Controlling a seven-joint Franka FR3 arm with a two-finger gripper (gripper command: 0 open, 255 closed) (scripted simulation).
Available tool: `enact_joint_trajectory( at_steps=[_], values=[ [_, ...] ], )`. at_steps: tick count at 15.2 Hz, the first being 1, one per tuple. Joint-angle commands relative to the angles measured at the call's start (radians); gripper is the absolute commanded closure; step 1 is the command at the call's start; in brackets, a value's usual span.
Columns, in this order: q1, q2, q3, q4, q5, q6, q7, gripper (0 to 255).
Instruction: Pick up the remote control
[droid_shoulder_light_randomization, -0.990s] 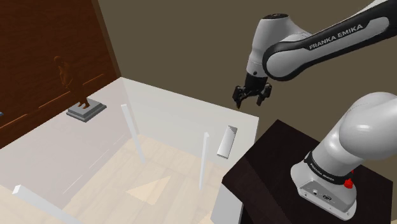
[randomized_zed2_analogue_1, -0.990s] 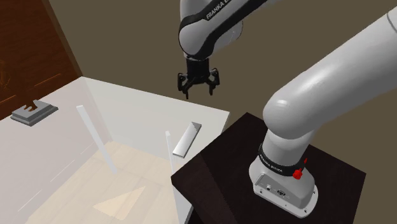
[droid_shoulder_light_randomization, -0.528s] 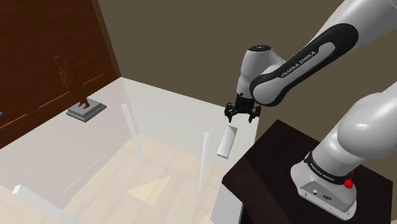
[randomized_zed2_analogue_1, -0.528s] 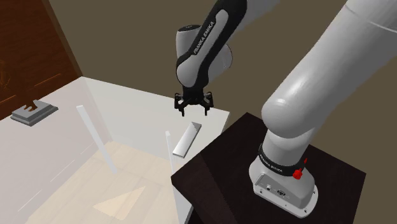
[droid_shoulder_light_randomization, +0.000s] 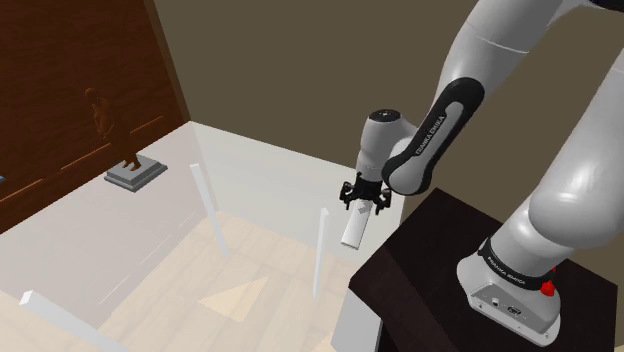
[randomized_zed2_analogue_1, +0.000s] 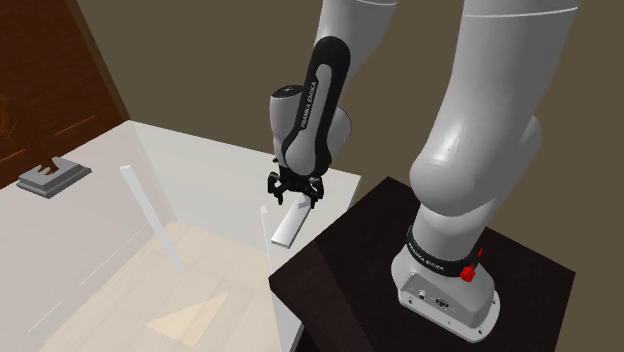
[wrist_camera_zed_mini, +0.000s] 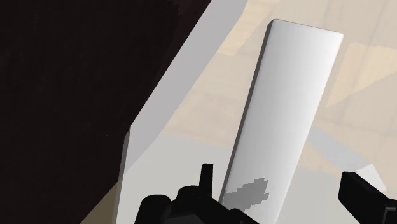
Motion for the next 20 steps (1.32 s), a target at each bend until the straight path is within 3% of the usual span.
enact_joint_trajectory(
  at_steps=[1,6,8,9,18,20],
  values=[
    [0.035,0.066,-0.047,0.02,-0.069,0.045,0.07,0],
    [0.118,0.167,-0.145,0.05,-0.144,0.119,0.132,0],
    [0.128,0.178,-0.156,0.054,-0.148,0.128,0.136,0],
    [0.128,0.179,-0.156,0.055,-0.148,0.128,0.136,255],
    [0.128,0.178,-0.156,0.054,-0.148,0.128,0.136,255],
    [0.094,0.138,-0.118,0.041,-0.128,0.098,0.118,255]
  ],
)
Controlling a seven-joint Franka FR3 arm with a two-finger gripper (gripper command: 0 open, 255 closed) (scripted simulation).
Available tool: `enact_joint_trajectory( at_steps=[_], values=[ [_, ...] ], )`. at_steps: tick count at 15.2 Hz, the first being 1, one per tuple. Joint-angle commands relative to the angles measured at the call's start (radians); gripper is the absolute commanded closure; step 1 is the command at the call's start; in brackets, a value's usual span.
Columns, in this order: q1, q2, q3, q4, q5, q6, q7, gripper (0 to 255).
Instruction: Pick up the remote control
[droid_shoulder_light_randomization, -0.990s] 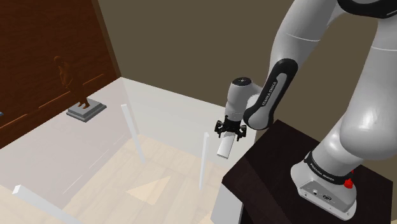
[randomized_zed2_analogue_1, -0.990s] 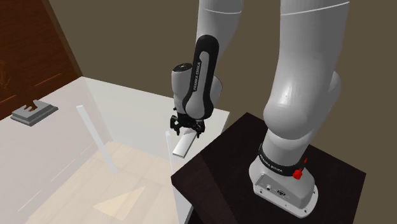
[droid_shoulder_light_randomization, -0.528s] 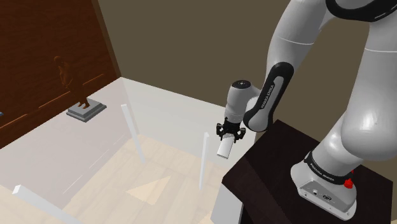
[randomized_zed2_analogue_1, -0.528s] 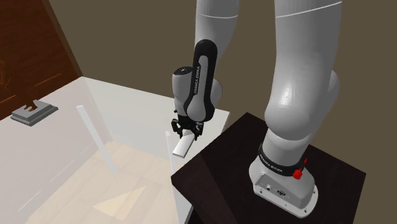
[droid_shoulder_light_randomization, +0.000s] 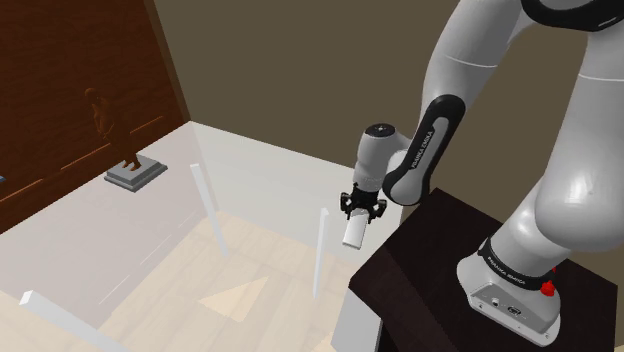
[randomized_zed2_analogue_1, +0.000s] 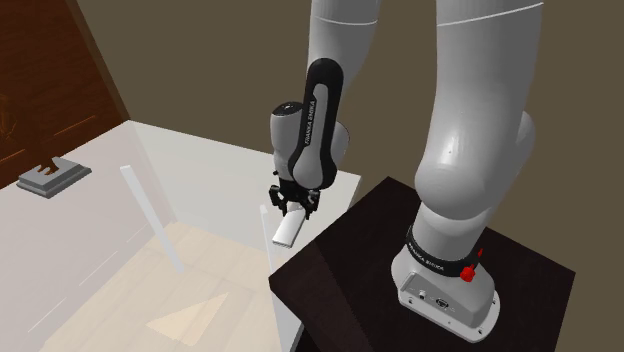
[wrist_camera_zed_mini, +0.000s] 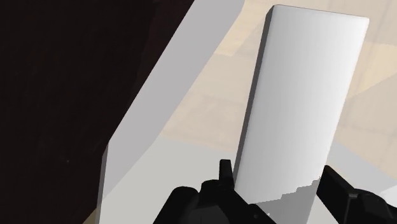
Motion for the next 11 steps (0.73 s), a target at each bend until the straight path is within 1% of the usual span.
enact_joint_trajectory(
  at_steps=[1,4,7,11],
  values=[
    [-0.03,-0.034,0.034,-0.01,0.02,-0.026,-0.018,255],
    [-0.081,-0.094,0.096,-0.027,0.072,-0.071,-0.06,255],
    [-0.122,-0.156,0.154,-0.041,0.142,-0.117,-0.113,255],
    [-0.151,-0.239,0.209,-0.056,0.247,-0.181,-0.19,255]
  ],
)
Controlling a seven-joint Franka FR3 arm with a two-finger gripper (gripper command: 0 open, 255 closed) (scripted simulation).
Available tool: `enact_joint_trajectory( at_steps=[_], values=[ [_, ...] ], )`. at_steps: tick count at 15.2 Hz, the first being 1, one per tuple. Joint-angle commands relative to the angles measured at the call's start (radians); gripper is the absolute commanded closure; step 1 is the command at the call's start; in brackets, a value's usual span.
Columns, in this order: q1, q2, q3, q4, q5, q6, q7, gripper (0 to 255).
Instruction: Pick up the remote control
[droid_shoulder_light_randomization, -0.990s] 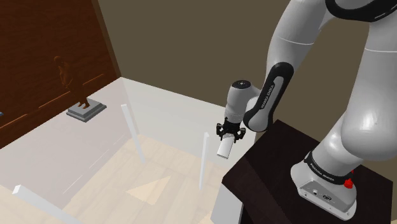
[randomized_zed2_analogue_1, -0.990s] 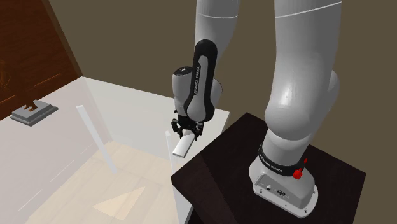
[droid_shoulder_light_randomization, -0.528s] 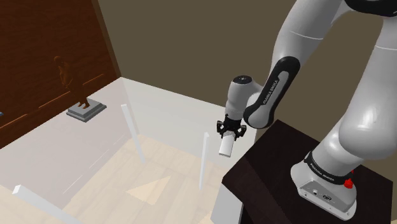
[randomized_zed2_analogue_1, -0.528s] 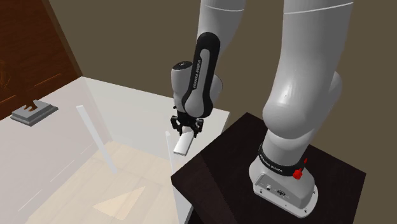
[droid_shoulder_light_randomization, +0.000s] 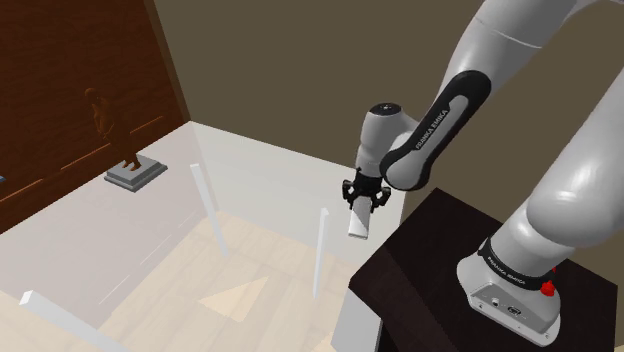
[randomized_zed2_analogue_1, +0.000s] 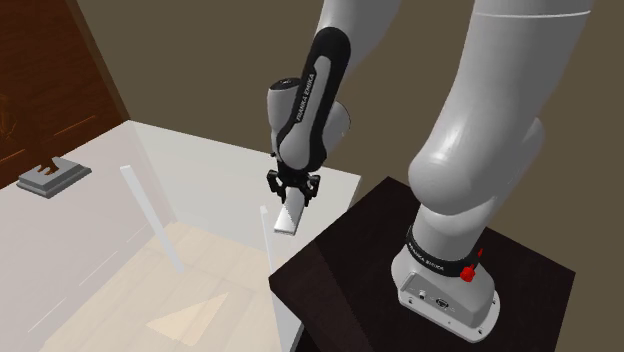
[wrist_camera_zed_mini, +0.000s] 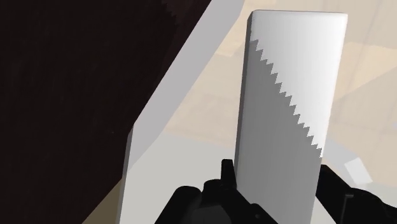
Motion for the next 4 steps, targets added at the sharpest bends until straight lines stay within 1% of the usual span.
enact_joint_trajectory(
  at_steps=[1,2,4],
  values=[
    [-0.012,-0.048,0.024,-0.008,0.06,-0.037,-0.045,255],
    [-0.012,-0.068,0.031,-0.01,0.083,-0.055,-0.062,255],
    [-0.009,-0.071,0.029,-0.01,0.087,-0.057,-0.065,255]
  ],
)
